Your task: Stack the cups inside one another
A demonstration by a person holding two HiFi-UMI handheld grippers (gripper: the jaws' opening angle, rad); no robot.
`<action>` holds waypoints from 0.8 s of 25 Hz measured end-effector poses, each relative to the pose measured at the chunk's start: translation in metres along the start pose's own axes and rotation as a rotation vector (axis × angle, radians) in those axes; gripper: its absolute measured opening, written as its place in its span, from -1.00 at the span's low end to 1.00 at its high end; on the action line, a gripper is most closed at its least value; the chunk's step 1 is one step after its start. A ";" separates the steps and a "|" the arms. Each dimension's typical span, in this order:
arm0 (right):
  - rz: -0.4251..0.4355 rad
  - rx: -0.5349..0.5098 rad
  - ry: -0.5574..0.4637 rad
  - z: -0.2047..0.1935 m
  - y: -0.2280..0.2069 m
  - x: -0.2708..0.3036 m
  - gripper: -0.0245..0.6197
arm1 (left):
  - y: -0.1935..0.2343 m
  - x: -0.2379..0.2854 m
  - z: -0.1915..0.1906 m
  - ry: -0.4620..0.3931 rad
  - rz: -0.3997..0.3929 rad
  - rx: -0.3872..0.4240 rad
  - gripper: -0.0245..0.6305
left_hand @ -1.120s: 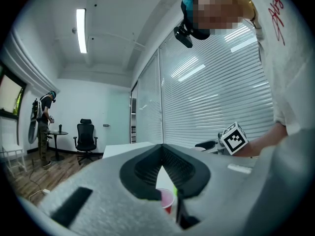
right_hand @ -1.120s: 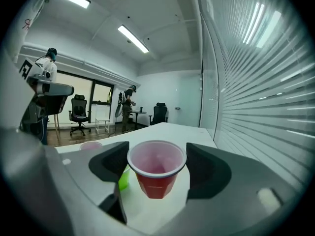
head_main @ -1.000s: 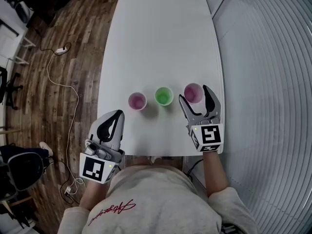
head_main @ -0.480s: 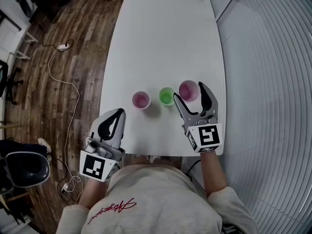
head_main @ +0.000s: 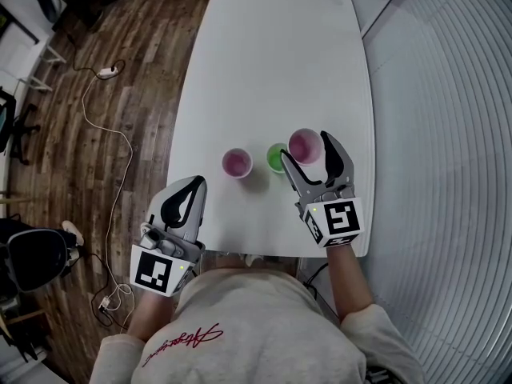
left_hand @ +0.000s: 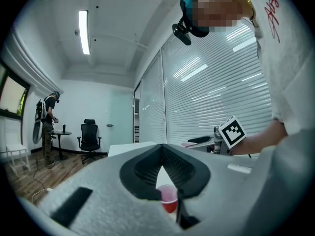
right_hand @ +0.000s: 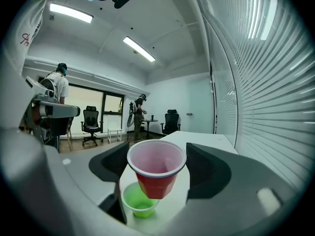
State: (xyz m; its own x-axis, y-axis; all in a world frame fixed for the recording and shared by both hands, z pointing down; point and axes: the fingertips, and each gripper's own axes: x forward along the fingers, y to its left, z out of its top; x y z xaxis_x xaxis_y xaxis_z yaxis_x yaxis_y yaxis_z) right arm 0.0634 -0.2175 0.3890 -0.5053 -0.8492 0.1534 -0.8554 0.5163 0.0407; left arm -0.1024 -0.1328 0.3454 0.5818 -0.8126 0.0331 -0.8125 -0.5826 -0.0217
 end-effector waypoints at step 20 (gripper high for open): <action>0.051 -0.023 0.048 -0.024 0.030 0.022 0.20 | 0.018 -0.014 -0.003 0.003 0.046 -0.002 -0.94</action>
State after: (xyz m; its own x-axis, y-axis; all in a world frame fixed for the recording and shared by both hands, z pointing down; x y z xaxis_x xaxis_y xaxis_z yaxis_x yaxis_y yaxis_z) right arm 0.0291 -0.2182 0.4172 -0.5413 -0.8161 0.2026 -0.8258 0.5613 0.0546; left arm -0.1252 -0.1318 0.3472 0.5437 -0.8386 0.0347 -0.8385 -0.5445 -0.0210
